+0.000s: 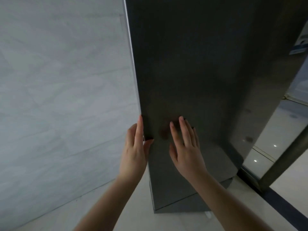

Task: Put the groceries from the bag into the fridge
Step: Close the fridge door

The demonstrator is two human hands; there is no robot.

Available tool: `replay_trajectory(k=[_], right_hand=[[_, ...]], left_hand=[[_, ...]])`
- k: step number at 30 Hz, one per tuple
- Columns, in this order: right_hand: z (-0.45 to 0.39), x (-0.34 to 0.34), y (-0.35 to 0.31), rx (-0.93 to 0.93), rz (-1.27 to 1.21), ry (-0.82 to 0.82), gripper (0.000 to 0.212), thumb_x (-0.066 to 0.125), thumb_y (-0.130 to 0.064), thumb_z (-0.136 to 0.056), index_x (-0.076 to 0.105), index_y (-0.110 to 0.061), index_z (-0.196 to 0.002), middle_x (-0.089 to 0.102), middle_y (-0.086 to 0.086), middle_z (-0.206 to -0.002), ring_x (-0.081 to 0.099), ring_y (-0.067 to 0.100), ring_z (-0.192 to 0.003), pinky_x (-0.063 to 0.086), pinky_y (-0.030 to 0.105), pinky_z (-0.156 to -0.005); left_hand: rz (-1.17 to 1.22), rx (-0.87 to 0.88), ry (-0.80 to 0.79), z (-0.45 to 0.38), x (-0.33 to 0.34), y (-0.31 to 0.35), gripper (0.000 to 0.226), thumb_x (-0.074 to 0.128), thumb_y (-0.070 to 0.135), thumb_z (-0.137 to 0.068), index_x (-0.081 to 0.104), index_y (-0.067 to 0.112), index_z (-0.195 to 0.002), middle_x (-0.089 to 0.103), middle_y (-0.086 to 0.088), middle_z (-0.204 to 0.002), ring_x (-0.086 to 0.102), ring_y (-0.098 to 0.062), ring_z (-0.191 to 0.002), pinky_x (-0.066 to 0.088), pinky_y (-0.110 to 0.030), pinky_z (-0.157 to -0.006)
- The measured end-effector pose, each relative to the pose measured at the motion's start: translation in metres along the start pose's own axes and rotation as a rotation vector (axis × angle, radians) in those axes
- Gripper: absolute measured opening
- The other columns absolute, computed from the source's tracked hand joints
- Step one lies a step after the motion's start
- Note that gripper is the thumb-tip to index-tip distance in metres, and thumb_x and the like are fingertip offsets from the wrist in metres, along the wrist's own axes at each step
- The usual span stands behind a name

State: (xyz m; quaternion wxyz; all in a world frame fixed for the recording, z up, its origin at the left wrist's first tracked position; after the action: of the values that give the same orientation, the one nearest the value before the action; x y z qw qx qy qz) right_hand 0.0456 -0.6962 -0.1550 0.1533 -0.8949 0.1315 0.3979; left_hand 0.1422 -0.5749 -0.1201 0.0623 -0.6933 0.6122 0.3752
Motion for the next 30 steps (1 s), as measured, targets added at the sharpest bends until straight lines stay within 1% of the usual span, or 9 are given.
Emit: replay_trajectory(k=[2, 6, 11, 16, 19, 21, 25, 28, 30], right_hand=[[-0.007, 0.008, -0.001, 0.009, 0.028, 0.022, 0.073, 0.048, -0.033, -0.095, 0.006, -0.02, -0.154, 0.003, 0.011, -0.16, 0.007, 0.026, -0.148, 0.021, 0.051, -0.116], [-0.023, 0.024, 0.0, 0.007, 0.075, 0.041, 0.072, 0.051, -0.03, -0.096, 0.01, -0.018, -0.153, 0.004, 0.011, -0.16, 0.009, 0.027, -0.148, 0.024, 0.052, -0.115], [-0.049, 0.046, 0.003, 0.046, 0.139, 0.019, 0.069, 0.05, -0.032, -0.097, 0.013, -0.017, -0.153, 0.003, 0.011, -0.161, 0.008, 0.026, -0.148, 0.024, 0.051, -0.116], [-0.07, 0.062, 0.01, 0.071, 0.166, -0.011, 0.067, 0.051, -0.033, -0.097, 0.017, -0.018, -0.153, 0.006, 0.009, -0.161, 0.007, 0.025, -0.148, 0.023, 0.049, -0.116], [-0.082, 0.069, 0.013, 0.083, 0.173, -0.032, 0.065, 0.049, -0.033, -0.097, 0.019, -0.018, -0.153, 0.006, 0.008, -0.162, 0.007, 0.024, -0.148, 0.022, 0.048, -0.117], [-0.088, 0.073, 0.014, 0.081, 0.175, -0.045, 0.065, 0.048, -0.033, -0.097, 0.017, -0.018, -0.153, 0.006, 0.008, -0.162, 0.006, 0.024, -0.148, 0.023, 0.049, -0.117], [-0.091, 0.078, 0.017, 0.082, 0.203, -0.045, 0.07, 0.055, -0.029, -0.094, 0.018, -0.017, -0.153, 0.006, 0.01, -0.161, 0.007, 0.026, -0.148, 0.025, 0.05, -0.115], [-0.091, 0.08, 0.018, 0.087, 0.208, -0.041, 0.074, 0.057, -0.028, -0.092, 0.017, -0.017, -0.153, 0.005, 0.01, -0.161, 0.007, 0.026, -0.148, 0.024, 0.05, -0.116], [-0.091, 0.079, 0.018, 0.08, 0.2, -0.041, 0.075, 0.059, -0.027, -0.091, 0.017, -0.017, -0.153, 0.005, 0.01, -0.161, 0.006, 0.026, -0.148, 0.023, 0.05, -0.116]], left_hand=[[0.02, 0.007, 0.002, -0.007, 0.004, -0.01, 0.07, 0.047, 0.03, -0.095, 0.016, 0.013, -0.155, 0.046, -0.011, -0.129, 0.063, -0.022, -0.099, 0.051, -0.025, -0.086], [0.043, 0.034, -0.001, -0.027, 0.014, -0.031, 0.069, 0.048, 0.025, -0.095, 0.015, 0.018, -0.155, 0.049, -0.014, -0.126, 0.061, -0.023, -0.1, 0.055, -0.032, -0.087], [0.053, 0.08, -0.021, -0.054, 0.03, -0.055, 0.087, 0.07, 0.007, -0.086, 0.018, 0.019, -0.154, 0.051, -0.018, -0.125, 0.06, -0.024, -0.099, 0.055, -0.033, -0.083], [0.02, 0.137, -0.111, -0.073, 0.057, -0.083, 0.103, 0.079, 0.014, -0.08, 0.01, 0.022, -0.156, 0.041, -0.017, -0.135, 0.053, -0.024, -0.109, 0.052, -0.028, -0.089], [-0.012, 0.139, -0.165, -0.081, 0.069, -0.091, 0.112, 0.078, 0.013, -0.08, -0.003, 0.028, -0.156, 0.033, -0.018, -0.143, 0.053, -0.029, -0.117, 0.053, -0.035, -0.092], [-0.026, 0.14, -0.18, -0.086, 0.074, -0.095, 0.112, 0.077, 0.013, -0.082, -0.007, 0.029, -0.155, 0.03, -0.018, -0.145, 0.052, -0.031, -0.12, 0.055, -0.038, -0.092], [-0.085, 0.153, -0.122, -0.093, 0.078, -0.1, 0.106, 0.077, 0.013, -0.081, 0.002, 0.022, -0.156, 0.033, -0.021, -0.141, 0.054, -0.036, -0.114, 0.057, -0.044, -0.089], [-0.221, 0.143, -0.081, -0.092, 0.081, -0.1, 0.098, 0.075, 0.021, -0.083, 0.01, 0.016, -0.156, 0.039, -0.025, -0.139, 0.047, -0.041, -0.12, 0.051, -0.051, -0.093], [-0.32, 0.123, -0.073, -0.091, 0.08, -0.101, 0.099, 0.077, 0.026, -0.082, 0.012, 0.016, -0.156, 0.037, -0.024, -0.143, 0.041, -0.042, -0.128, 0.047, -0.054, -0.095]])
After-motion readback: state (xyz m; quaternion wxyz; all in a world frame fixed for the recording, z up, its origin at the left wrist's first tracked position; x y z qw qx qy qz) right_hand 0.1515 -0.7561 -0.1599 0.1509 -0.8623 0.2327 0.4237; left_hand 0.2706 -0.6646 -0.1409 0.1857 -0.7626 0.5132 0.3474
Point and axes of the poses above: each hand's wrist, its own z-axis away from the middle knuckle, its own x-axis out of the palm, y = z × x, the point moved 8 cm from there along -z, towards the middle knuckle
